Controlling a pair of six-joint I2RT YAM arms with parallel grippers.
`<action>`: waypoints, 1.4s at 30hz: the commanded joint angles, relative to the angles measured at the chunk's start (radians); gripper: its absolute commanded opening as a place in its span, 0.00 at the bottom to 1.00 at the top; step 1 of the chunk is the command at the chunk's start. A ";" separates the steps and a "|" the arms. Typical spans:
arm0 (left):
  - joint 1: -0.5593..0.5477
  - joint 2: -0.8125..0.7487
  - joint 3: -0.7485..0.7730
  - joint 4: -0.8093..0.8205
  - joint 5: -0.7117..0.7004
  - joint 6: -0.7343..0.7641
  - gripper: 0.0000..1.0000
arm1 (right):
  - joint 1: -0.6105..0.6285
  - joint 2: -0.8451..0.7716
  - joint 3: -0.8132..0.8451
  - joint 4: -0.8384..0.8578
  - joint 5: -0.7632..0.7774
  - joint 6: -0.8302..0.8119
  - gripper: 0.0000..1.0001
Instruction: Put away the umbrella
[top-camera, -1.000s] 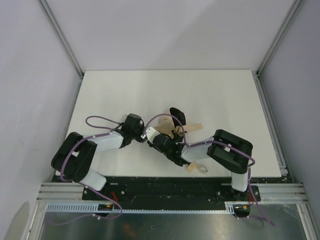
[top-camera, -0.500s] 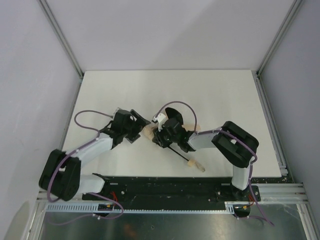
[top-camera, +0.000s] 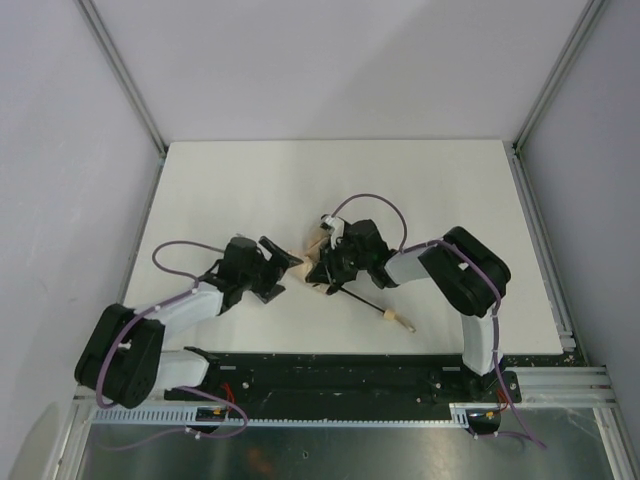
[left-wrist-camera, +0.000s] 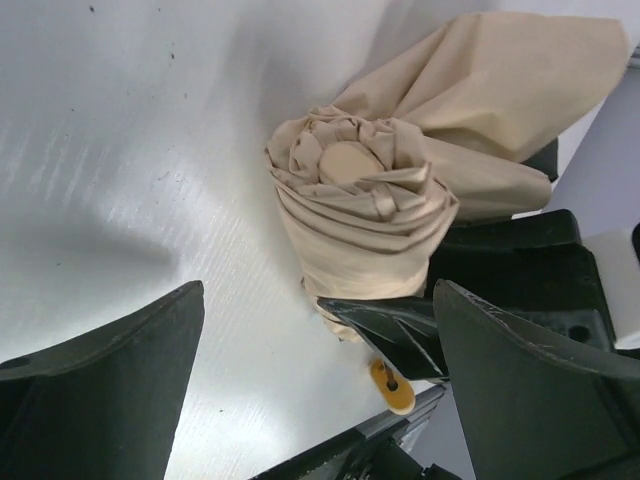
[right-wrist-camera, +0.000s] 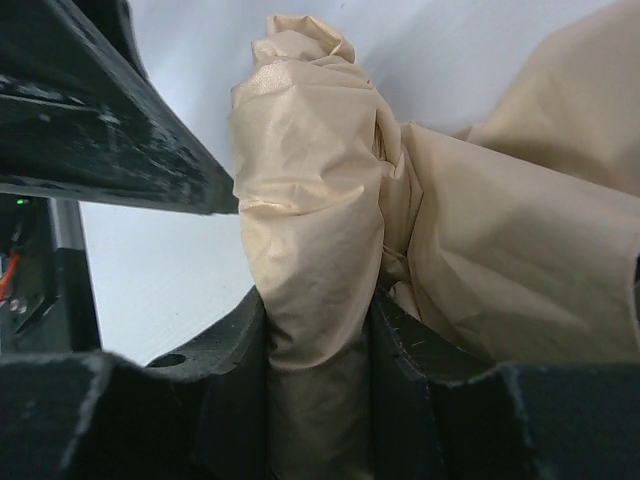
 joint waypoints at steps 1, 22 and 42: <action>-0.042 0.065 0.008 0.085 -0.002 -0.090 0.98 | -0.016 0.127 -0.093 -0.319 -0.098 0.063 0.00; -0.142 0.304 0.024 0.114 -0.312 -0.071 0.08 | -0.023 0.027 -0.116 -0.268 -0.164 0.100 0.00; -0.189 0.171 -0.052 0.014 -0.261 -0.122 0.00 | -0.296 -0.820 -0.303 -0.593 0.135 0.407 0.83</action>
